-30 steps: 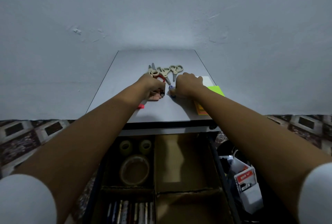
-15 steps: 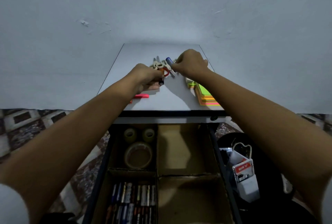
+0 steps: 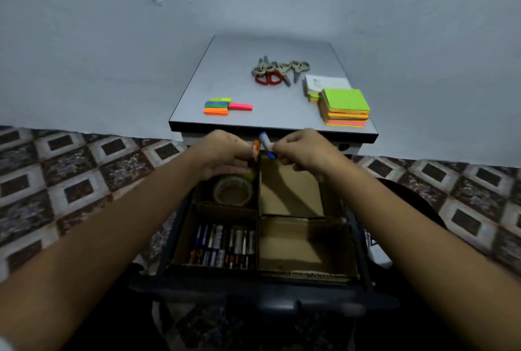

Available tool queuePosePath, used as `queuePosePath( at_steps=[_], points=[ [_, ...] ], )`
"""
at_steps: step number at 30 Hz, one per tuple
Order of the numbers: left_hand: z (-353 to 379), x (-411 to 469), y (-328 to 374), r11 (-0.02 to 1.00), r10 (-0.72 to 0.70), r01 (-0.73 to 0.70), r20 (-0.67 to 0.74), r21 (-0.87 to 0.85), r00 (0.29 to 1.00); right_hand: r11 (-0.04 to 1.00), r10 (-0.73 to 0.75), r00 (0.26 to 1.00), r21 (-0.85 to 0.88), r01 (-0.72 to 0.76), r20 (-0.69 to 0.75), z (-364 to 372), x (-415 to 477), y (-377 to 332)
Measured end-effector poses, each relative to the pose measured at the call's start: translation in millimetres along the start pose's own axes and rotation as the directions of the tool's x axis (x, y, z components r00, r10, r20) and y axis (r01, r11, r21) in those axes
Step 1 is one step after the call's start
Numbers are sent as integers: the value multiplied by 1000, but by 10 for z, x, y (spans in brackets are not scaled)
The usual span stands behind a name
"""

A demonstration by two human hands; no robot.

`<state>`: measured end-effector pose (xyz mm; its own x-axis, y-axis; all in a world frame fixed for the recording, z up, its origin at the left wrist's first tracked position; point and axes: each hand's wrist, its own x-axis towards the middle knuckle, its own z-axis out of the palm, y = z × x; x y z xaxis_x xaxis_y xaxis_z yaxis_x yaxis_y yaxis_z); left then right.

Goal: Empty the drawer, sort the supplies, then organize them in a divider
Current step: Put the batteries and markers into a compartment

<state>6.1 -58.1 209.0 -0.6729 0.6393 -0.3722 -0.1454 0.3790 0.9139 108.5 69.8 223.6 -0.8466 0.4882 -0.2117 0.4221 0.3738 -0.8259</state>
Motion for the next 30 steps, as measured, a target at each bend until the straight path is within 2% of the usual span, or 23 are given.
queuePosePath(
  at_steps=[5, 11, 18, 23, 30],
  points=[
    [29, -167, -614, 980, -173, 164, 69, 116, 983, 994, 82, 994, 70, -87, 71, 349, -332, 397],
    [184, -129, -1171, 912, -321, 299, 36, 281, 946, 966, 210, 968, 122, -227, 137, 676, -564, 730],
    [344, -41, -1381, 925, -248, 247, -34, 289, 968, 978, 177, 983, 106, -180, 43, 847, -593, 901],
    [371, -48, -1407, 934, -222, 215, -8, 287, 975, 973, 160, 987, 164, -161, 23, 883, -615, 943],
    [310, -99, -1379, 958, -255, 249, 23, 142, 967, 972, 138, 990, 190, -138, 13, 880, -638, 946]
  ],
)
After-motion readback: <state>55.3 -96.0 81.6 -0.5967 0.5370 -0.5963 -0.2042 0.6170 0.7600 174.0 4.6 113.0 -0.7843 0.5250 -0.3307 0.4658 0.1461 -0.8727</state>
